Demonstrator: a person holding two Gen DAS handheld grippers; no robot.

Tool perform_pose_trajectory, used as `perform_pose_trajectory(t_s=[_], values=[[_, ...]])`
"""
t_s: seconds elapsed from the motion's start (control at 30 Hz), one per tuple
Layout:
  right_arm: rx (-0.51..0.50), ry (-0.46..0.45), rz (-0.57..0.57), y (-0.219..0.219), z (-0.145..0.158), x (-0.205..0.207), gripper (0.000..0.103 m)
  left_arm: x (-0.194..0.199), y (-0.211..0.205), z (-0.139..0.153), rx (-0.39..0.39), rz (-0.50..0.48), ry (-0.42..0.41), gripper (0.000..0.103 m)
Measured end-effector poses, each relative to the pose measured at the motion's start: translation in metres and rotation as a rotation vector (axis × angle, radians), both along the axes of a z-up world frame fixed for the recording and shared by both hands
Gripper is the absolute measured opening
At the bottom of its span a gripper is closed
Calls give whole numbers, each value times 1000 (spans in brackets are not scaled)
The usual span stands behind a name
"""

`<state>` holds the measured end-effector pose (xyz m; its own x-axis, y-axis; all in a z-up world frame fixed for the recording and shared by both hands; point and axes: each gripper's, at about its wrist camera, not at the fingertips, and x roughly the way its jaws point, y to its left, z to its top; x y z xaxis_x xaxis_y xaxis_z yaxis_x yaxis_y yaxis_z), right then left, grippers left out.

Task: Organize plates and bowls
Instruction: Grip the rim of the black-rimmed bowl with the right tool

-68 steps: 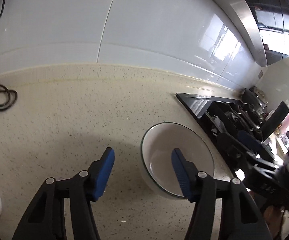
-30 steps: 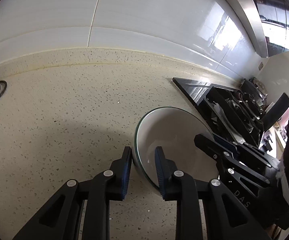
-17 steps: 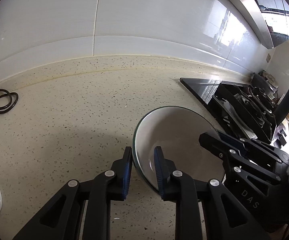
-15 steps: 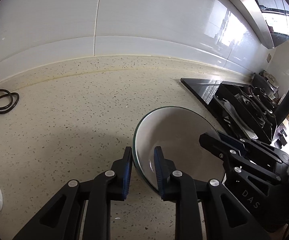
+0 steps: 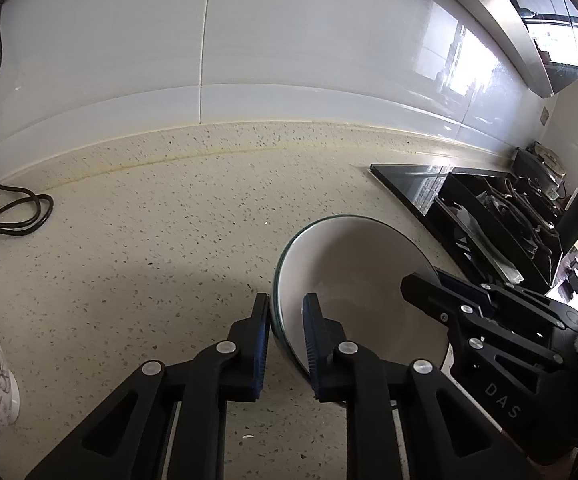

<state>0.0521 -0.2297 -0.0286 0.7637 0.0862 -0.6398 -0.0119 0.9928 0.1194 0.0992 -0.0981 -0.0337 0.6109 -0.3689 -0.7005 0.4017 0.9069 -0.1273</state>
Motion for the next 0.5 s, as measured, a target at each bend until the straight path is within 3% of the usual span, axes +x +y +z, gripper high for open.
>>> perform_pose_trajectory(t_s=[0.2,0.5], values=[[3,-7,1,0,1,-1,17,-1,2,3,-1,6,-8,14],[3,-13,3,0,1,-1,18,7,12,1,-81,3,66,14]])
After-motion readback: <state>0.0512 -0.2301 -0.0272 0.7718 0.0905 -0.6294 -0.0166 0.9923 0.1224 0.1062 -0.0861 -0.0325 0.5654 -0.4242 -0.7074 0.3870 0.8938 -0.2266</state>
